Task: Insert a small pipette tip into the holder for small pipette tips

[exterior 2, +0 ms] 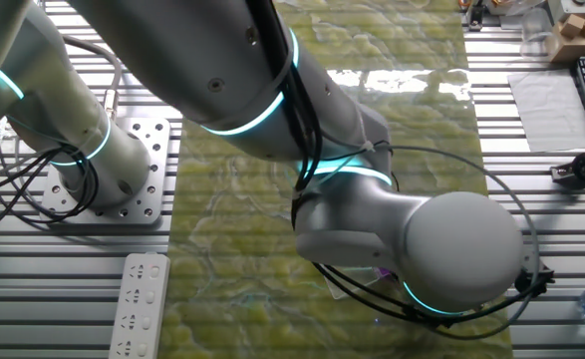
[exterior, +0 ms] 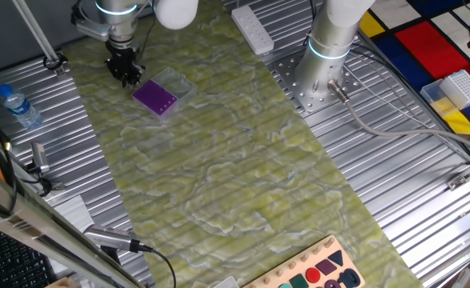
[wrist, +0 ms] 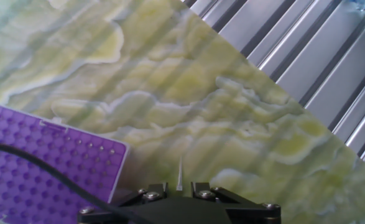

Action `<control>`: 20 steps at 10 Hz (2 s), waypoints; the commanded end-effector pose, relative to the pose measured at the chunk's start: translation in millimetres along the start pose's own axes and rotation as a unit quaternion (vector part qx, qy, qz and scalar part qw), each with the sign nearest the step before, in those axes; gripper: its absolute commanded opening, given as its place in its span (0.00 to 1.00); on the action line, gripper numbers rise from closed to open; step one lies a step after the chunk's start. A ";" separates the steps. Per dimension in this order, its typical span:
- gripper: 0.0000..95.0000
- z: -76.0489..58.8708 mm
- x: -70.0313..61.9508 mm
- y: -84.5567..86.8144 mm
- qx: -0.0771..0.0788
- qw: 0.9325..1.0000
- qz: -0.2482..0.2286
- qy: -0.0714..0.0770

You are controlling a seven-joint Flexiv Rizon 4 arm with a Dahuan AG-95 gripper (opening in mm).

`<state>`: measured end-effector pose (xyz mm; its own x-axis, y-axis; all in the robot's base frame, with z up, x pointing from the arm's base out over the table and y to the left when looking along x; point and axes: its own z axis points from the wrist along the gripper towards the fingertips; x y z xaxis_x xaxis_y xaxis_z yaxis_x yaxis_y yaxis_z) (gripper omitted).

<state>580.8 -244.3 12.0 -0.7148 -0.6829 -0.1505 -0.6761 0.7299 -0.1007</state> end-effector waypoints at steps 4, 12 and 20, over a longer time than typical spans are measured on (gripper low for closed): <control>0.00 -0.3 -0.9 0.1 0.005 1.000 -0.005 -0.011; 0.20 -1.6 -3.4 -0.6 0.008 1.000 0.001 -0.015; 0.20 -1.5 -4.7 -1.7 0.009 1.000 0.005 -0.011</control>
<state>584.9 -241.5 14.1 -0.7168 -0.6758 -0.1719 -0.6666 0.7364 -0.1152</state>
